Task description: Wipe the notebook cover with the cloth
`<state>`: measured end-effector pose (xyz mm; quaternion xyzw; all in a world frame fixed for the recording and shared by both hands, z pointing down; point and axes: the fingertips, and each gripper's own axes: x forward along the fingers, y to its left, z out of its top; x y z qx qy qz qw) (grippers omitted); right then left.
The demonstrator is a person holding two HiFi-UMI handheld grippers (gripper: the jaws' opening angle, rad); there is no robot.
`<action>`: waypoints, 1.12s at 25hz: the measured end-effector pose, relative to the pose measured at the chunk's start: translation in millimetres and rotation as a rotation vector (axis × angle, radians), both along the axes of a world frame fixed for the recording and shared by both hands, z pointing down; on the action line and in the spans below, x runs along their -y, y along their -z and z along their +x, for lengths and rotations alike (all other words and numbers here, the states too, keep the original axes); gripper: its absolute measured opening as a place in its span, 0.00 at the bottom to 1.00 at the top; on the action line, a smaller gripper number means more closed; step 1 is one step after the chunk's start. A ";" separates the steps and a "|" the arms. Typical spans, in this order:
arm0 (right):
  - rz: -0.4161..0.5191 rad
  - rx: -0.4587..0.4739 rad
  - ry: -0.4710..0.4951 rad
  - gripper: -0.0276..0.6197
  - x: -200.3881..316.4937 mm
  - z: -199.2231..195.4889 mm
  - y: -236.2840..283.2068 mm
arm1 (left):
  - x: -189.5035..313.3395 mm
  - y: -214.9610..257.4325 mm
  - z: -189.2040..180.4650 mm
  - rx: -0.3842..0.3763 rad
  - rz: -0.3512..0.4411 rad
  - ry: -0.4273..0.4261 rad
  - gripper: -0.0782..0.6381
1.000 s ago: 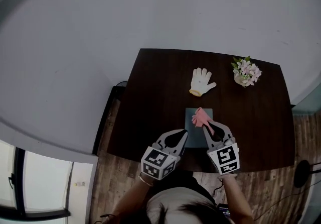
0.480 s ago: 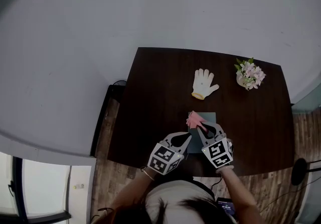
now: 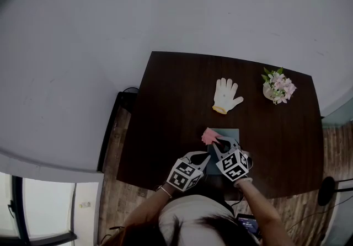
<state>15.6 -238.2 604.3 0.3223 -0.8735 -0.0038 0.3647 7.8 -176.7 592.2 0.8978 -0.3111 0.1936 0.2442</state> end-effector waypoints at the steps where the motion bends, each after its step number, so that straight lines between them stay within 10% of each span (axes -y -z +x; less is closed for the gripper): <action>1: -0.010 -0.009 -0.001 0.11 3.1 0.5 -5.1 | 1.0 -4.9 0.1 0.007 -0.011 -0.002 0.14; 28: -0.151 -0.085 -0.081 0.11 39.2 33.4 -62.5 | 24.8 -68.0 6.9 0.016 -0.212 0.025 0.13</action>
